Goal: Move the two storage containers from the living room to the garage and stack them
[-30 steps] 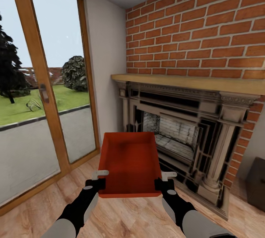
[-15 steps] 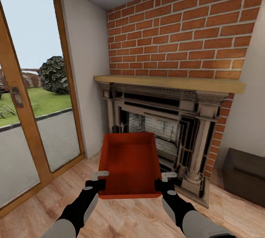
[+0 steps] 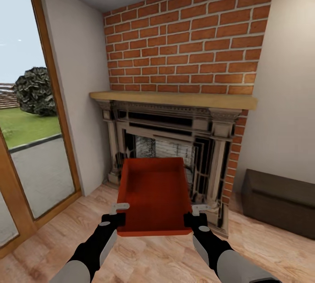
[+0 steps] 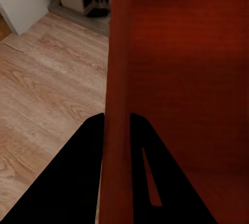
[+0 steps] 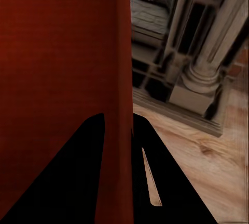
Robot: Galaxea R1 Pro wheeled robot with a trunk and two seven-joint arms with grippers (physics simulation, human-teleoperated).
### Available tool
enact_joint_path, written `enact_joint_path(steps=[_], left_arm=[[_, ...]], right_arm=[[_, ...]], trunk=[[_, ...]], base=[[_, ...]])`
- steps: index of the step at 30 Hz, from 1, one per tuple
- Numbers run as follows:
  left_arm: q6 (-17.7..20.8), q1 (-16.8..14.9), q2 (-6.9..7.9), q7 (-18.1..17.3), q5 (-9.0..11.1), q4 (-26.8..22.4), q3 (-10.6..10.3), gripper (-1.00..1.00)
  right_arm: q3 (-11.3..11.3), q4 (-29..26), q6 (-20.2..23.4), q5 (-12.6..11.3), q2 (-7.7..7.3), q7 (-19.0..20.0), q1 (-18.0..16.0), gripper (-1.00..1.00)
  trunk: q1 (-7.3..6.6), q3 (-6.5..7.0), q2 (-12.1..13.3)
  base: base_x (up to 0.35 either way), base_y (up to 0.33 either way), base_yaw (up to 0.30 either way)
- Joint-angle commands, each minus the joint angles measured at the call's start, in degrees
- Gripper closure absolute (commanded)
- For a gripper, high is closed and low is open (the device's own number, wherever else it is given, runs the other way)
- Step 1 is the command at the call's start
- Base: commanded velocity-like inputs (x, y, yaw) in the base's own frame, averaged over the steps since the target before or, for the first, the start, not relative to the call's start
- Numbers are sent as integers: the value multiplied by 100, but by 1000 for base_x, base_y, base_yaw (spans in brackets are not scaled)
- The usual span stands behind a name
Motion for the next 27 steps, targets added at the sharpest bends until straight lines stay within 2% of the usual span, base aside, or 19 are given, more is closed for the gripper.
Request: enact_joint_path(steps=[1, 27], left_arm=[[39, 5, -16, 71, 10, -9, -23, 100], [39, 5, -14, 71, 10, -39, -14, 100]], right_arm=[[-200, -13, -24, 31, 16, -415, -11, 100], [-200, -6, -24, 14, 11, -415, -11, 100]], trunk=[[1, -3, -6], [1, 88, -6]], base=[[0, 0, -285], [0, 0, -285]])
